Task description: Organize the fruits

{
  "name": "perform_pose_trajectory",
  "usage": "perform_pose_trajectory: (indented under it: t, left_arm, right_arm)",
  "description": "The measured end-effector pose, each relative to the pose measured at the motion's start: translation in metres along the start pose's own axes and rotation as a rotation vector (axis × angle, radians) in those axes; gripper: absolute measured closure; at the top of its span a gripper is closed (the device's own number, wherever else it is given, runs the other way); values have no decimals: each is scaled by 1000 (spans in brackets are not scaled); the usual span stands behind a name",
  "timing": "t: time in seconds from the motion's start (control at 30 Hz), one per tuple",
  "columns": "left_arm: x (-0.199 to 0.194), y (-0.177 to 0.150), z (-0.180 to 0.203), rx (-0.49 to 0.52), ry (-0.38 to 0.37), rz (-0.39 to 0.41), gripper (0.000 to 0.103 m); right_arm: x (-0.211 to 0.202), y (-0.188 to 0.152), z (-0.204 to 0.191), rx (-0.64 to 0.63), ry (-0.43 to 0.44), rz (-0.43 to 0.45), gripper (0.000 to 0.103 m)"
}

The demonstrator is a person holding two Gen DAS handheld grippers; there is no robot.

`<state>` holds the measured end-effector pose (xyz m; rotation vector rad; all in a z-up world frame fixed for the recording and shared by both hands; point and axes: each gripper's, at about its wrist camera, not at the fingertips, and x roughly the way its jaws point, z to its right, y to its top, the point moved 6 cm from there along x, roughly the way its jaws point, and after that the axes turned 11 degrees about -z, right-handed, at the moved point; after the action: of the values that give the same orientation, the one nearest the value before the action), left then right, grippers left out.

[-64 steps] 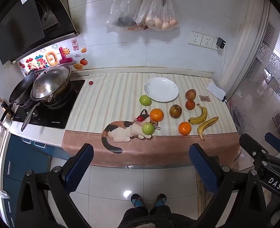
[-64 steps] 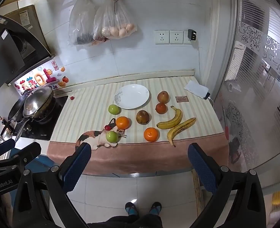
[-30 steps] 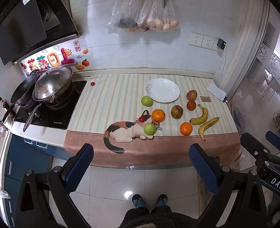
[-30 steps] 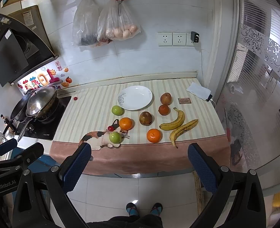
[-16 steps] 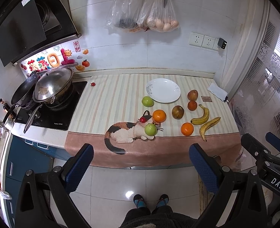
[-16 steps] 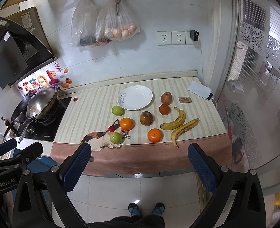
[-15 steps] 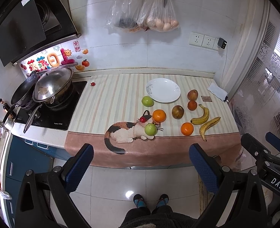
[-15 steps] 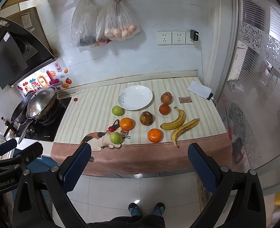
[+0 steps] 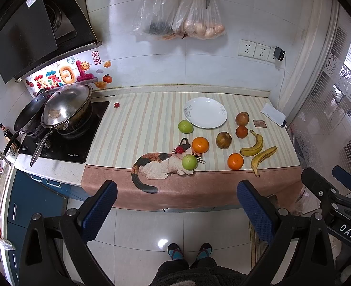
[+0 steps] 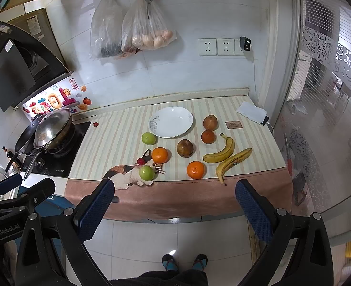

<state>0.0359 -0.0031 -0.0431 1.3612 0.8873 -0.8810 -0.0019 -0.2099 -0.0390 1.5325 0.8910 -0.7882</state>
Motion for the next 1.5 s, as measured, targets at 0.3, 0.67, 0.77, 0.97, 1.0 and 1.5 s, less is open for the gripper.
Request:
perform_pose_trajectory:
  t: [0.3, 0.67, 0.77, 0.97, 1.0, 1.5]
  left_arm:
    - [-2, 2, -5, 10, -11, 1, 0]
    - [43, 38, 8, 121, 33, 34, 0]
    - [72, 56, 27, 190, 61, 24, 0]
    - [131, 86, 80, 320, 82, -30, 0]
    - [143, 95, 92, 347, 96, -35, 0]
    - [315, 152, 205, 542, 203, -269, 7]
  right_arm:
    - [1, -1, -2, 7, 3, 3, 0]
    - [33, 5, 23, 160, -14, -5, 0]
    - [58, 6, 50, 243, -33, -28, 0]
    - [129, 12, 124, 388, -86, -81, 0]
    - [147, 15, 137, 410, -91, -93, 0]
    - [424, 36, 249, 781, 172, -391, 39]
